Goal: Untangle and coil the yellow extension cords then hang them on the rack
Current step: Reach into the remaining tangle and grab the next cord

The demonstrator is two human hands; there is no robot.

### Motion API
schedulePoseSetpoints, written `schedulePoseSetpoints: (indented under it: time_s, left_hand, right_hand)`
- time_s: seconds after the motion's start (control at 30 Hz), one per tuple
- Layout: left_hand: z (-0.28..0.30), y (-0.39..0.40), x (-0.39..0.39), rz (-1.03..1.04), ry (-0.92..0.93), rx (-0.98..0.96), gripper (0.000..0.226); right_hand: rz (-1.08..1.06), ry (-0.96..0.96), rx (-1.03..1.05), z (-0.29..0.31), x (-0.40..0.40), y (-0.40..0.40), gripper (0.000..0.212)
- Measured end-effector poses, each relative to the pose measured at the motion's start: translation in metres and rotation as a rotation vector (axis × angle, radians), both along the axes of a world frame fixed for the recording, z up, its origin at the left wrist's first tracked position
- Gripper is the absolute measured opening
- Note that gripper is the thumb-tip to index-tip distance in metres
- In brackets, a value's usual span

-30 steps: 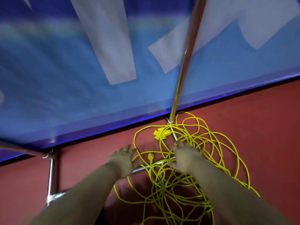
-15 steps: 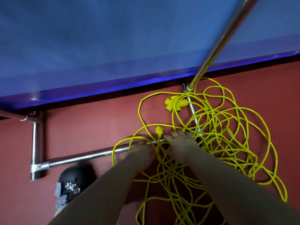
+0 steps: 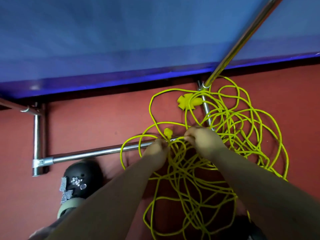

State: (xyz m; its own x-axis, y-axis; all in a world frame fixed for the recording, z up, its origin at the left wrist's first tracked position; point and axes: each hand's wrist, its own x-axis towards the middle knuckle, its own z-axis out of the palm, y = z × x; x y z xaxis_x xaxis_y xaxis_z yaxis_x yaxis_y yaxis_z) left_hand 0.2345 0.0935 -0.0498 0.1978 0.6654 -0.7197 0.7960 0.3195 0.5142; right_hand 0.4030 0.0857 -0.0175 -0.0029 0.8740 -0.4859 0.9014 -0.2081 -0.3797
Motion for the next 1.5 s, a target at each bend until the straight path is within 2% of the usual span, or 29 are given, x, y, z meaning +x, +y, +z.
schedulePoseSetpoints:
  time_s: [0.1, 0.23, 0.3, 0.4, 0.53, 0.67, 0.73, 0.9, 1.0, 1.03, 1.07, 1.13, 1.23, 1.4, 1.5]
  left_hand:
    - [0.043, -0.001, -0.011, 0.166, -0.131, 0.009, 0.006]
    - [0.119, -0.003, -0.038, 0.436, -0.354, 0.04, 0.015]
    - [0.162, -0.007, -0.052, 0.541, -0.497, 0.018, 0.021]
    - [0.222, -0.017, -0.071, 0.554, -0.593, 0.04, 0.021]
    - [0.29, -0.032, -0.09, 0.573, -0.696, 0.047, 0.019]
    - [0.342, -0.046, -0.108, 0.599, -0.778, 0.027, 0.015]
    - [0.361, -0.05, -0.117, 0.593, -0.799, 0.017, 0.019]
    - [0.386, -0.062, -0.123, 0.543, -0.748, 0.078, 0.021]
    - [0.381, -0.068, -0.117, 0.396, -0.511, 0.382, 0.039]
    - [0.38, -0.07, -0.117, 0.294, -0.408, 0.516, 0.042]
    - [0.379, -0.073, -0.117, 0.173, -0.344, 0.628, 0.04]
    - [0.381, -0.079, -0.116, -0.048, -0.338, 0.75, 0.032]
    - [0.381, -0.082, -0.112, -0.03, -0.478, 0.615, 0.008]
    - [0.354, -0.09, -0.114, 0.128, -0.579, 0.48, 0.008]
    - [0.339, -0.096, -0.11, 0.237, -0.686, 0.356, 0.005]
  right_hand:
    - [-0.078, -0.002, 0.055, 0.041, 0.005, -0.007, 0.022]
    - [-0.12, -0.008, 0.131, 0.107, 0.0, -0.026, 0.034]
    - [-0.159, 0.062, 0.107, 0.146, -0.018, -0.037, 0.044]
    - [-0.183, 0.25, 0.104, 0.197, -0.061, -0.056, 0.047]
    - [-0.189, 0.396, 0.179, 0.251, -0.108, -0.083, 0.039]
    - [-0.227, 0.484, 0.424, 0.298, -0.128, -0.1, 0.014]
    - [-0.217, 0.526, 0.487, 0.317, -0.135, -0.105, 0.013]
    - [-0.183, 0.489, 0.714, 0.343, -0.132, -0.111, 0.011]
    - [-0.188, 0.531, 0.754, 0.353, -0.122, -0.118, 0.003]
    - [-0.201, 0.565, 0.748, 0.352, -0.118, -0.12, 0.01]
    - [-0.225, 0.613, 0.729, 0.35, -0.114, -0.123, 0.016]
    - [-0.298, 0.713, 0.682, 0.347, -0.107, -0.125, 0.017]
    - [-0.327, 0.755, 0.658, 0.345, -0.097, -0.121, 0.015]
    - [-0.234, 0.604, 0.574, 0.326, -0.088, -0.107, 0.009]
    - [-0.199, 0.646, 0.407, 0.315, -0.092, -0.104, 0.007]
